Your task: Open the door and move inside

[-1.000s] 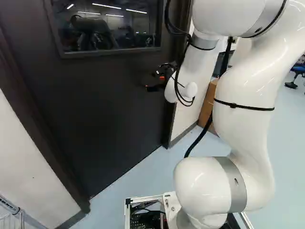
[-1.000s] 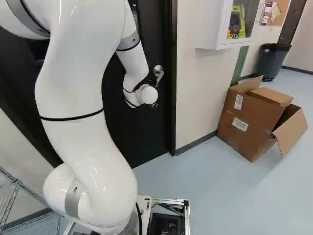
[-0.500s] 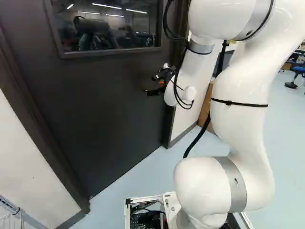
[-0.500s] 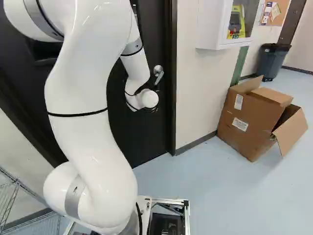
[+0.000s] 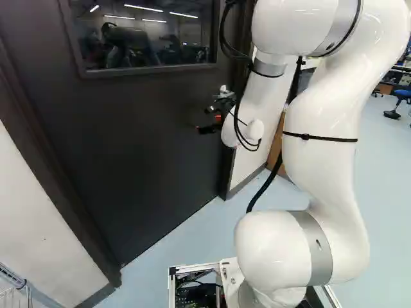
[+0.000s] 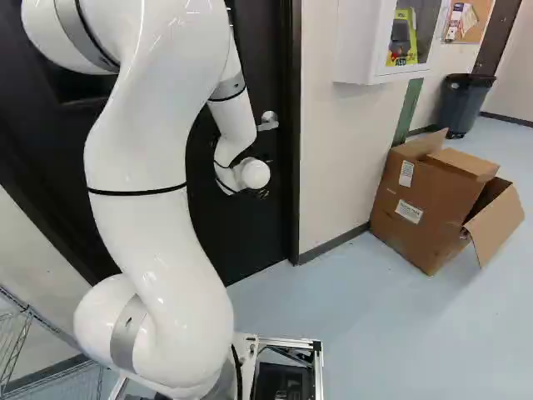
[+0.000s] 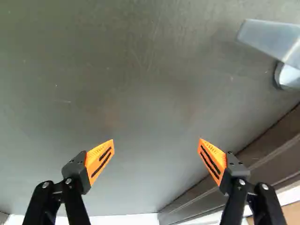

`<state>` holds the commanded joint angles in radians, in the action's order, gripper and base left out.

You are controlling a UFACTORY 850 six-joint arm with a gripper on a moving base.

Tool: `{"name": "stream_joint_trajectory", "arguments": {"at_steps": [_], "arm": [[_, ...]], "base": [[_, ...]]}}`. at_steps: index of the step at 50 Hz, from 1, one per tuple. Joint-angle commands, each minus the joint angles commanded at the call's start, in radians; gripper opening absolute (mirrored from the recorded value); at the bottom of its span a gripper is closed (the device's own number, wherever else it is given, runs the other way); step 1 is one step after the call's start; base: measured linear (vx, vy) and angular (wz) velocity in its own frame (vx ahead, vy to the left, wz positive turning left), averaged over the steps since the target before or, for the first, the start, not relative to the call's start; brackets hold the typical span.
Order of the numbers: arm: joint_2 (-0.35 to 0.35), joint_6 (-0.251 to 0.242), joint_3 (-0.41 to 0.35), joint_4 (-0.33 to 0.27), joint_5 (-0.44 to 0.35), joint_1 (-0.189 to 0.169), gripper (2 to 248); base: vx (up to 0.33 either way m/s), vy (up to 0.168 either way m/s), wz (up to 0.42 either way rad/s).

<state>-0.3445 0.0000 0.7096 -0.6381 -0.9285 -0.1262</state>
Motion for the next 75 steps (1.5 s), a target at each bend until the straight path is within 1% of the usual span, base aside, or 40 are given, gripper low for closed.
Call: {"name": "stream_joint_trajectory", "arguments": {"at_steps": [11,19,32,75], "arm": [[0.051,0.0,-0.05,0.0,0.0,-0.006,247],[0.08,0.0,-0.064,0.0,0.0,-0.014,247],[0.116,0.0,-0.071,0.0,0.0,-0.023,247],[0.221,0.0,-0.074,0.0,0.0,-0.024,247]], "base": [[0.0,0.0,0.0],[0.0,0.0,0.0],[0.0,0.0,0.0],[0.0,0.0,0.0]]}}
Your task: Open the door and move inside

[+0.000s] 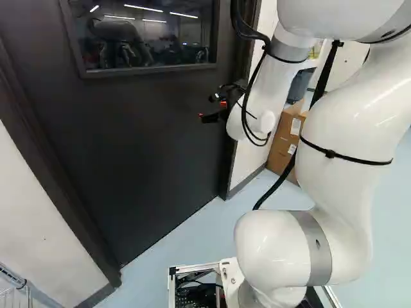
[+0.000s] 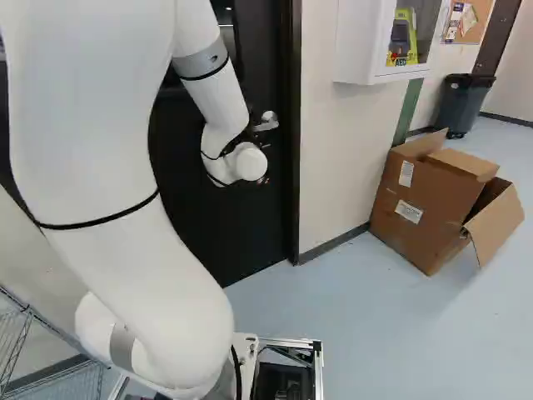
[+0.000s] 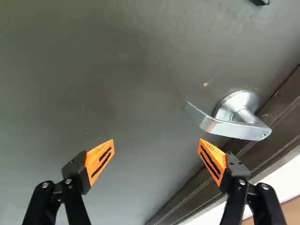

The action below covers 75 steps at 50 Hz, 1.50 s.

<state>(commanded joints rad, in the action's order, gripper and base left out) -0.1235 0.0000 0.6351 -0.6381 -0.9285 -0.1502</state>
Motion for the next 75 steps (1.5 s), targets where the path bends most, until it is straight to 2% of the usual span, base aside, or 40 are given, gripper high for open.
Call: {"name": "stream_joint_trajectory", "arguments": {"at_steps": [35,57,75], "arm": [[0.054,0.0,0.031,0.0,0.0,0.0,247],[0.153,0.0,-0.017,0.0,0.0,-0.001,247],[0.146,0.0,0.033,0.0,0.0,-0.017,247]], "base": [[0.0,0.0,0.0],[0.0,0.0,0.0],[0.0,0.0,0.0]]}}
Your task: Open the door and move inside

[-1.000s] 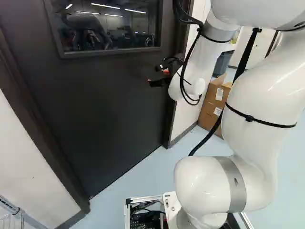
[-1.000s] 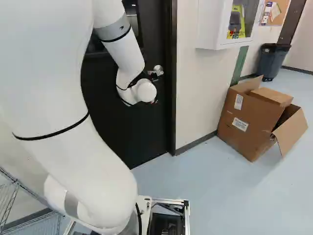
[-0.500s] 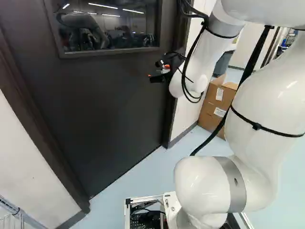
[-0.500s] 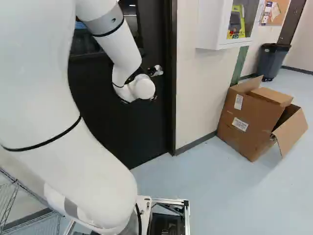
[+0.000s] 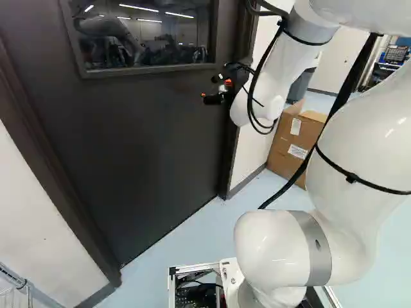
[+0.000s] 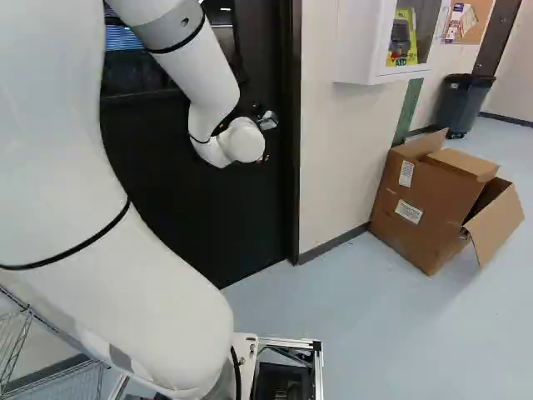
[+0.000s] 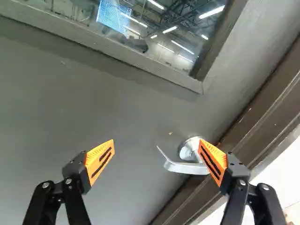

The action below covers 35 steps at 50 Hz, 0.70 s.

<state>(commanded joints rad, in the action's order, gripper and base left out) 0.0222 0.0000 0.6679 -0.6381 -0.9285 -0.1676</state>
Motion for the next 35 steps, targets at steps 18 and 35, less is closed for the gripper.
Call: {"name": "stream_joint_trajectory", "arguments": {"at_steps": [18,35], "arm": [[-0.05,0.0,0.093,0.0,0.0,0.003,247],[-0.079,0.0,0.146,0.0,0.0,0.018,247]], "base": [[0.0,0.0,0.0],[0.0,0.0,0.0]]}}
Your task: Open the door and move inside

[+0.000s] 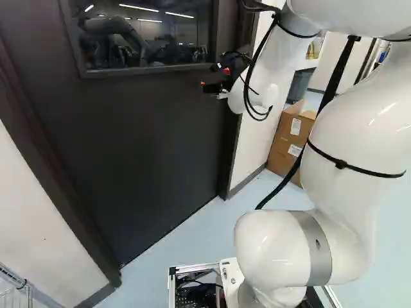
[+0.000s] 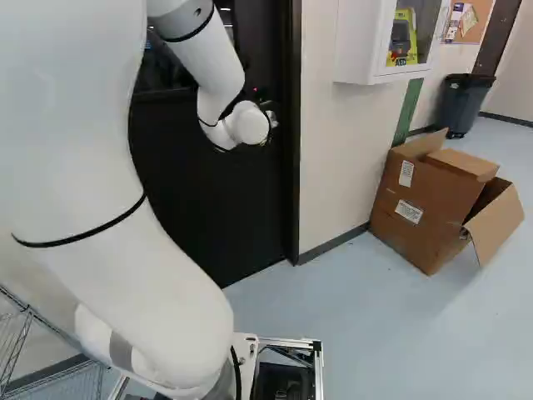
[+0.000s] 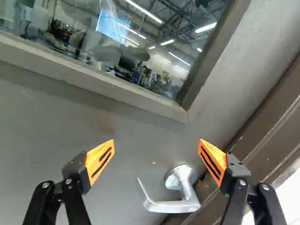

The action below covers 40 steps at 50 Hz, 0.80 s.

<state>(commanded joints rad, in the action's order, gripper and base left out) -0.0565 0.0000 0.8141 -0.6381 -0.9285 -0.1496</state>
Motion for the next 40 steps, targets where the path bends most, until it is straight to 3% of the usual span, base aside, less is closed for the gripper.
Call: {"name": "stream_joint_trajectory", "arguments": {"at_steps": [40], "arm": [[-0.068,0.0,0.01,0.0,0.0,0.003,247]], "base": [[0.0,0.0,0.0]]}}
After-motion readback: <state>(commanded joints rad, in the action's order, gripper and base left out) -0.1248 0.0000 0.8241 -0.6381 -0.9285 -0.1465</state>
